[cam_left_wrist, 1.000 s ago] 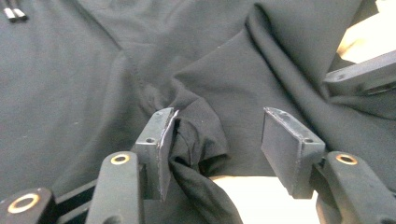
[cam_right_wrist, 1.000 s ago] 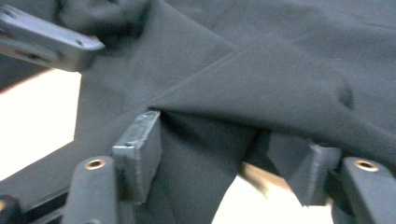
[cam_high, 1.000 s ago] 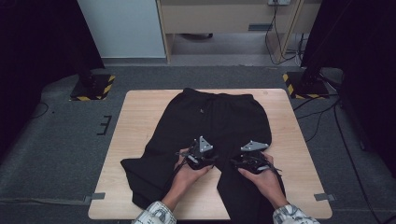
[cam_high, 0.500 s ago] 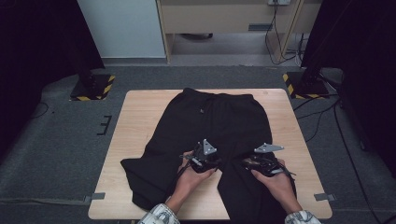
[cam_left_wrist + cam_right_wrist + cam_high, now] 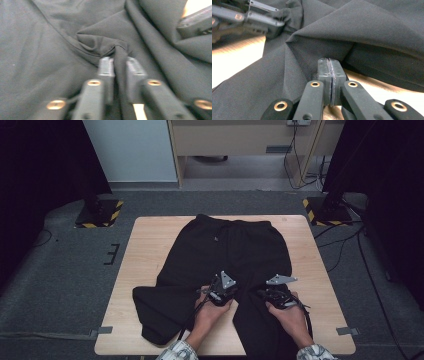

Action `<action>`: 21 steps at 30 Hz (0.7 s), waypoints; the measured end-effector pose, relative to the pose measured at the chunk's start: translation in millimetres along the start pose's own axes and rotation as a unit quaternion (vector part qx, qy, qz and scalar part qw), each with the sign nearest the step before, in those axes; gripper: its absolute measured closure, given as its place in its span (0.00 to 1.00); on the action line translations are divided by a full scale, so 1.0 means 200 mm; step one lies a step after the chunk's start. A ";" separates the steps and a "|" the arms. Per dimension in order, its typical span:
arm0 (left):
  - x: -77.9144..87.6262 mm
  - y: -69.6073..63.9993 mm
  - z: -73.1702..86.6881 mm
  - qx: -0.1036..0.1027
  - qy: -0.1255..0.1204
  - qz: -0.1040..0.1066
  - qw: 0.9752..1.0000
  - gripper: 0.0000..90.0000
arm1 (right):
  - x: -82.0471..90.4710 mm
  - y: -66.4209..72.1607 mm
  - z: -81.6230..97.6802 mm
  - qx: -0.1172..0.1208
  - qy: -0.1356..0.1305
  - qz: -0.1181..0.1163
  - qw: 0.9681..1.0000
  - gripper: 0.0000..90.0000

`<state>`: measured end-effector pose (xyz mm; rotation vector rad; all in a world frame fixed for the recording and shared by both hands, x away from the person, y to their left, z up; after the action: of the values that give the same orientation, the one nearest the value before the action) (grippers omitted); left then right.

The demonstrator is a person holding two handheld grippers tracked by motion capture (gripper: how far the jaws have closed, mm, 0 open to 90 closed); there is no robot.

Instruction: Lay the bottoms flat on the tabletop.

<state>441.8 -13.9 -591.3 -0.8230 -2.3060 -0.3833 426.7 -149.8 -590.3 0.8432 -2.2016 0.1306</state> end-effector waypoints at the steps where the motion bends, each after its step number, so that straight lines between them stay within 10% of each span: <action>1: 0.00 0.01 0.00 0.009 0.003 0.003 1.000 0.94 | 0.00 0.00 0.00 0.002 0.000 0.001 1.000 0.99; 14: 0.17 0.25 -0.03 0.054 -0.024 -0.027 0.998 0.97 | 0.33 -0.35 0.15 -0.046 -0.004 0.071 0.996 1.00; 18: 0.18 0.25 -0.02 0.044 -0.021 -0.027 0.998 0.97 | 0.42 -0.41 0.17 -0.056 -0.005 0.078 0.995 1.00; 21: 0.17 0.24 0.00 0.044 -0.013 -0.014 0.999 0.96 | 0.41 -0.35 0.19 -0.043 0.012 0.040 0.998 1.00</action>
<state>452.3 37.7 -566.6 -0.7586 -2.3433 -0.2825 404.7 -261.1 -572.2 0.7023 -2.2022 0.0842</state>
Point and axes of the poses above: each handheld gripper's, and its own axes: x roughly backward along the jaws, z roughly out of its underside, y roughly to its left, the point moved 9 cm from there along -x, roughly forward along the jaws, and after that the axes turned 3 degrees about -z, right-handed, at the moved point
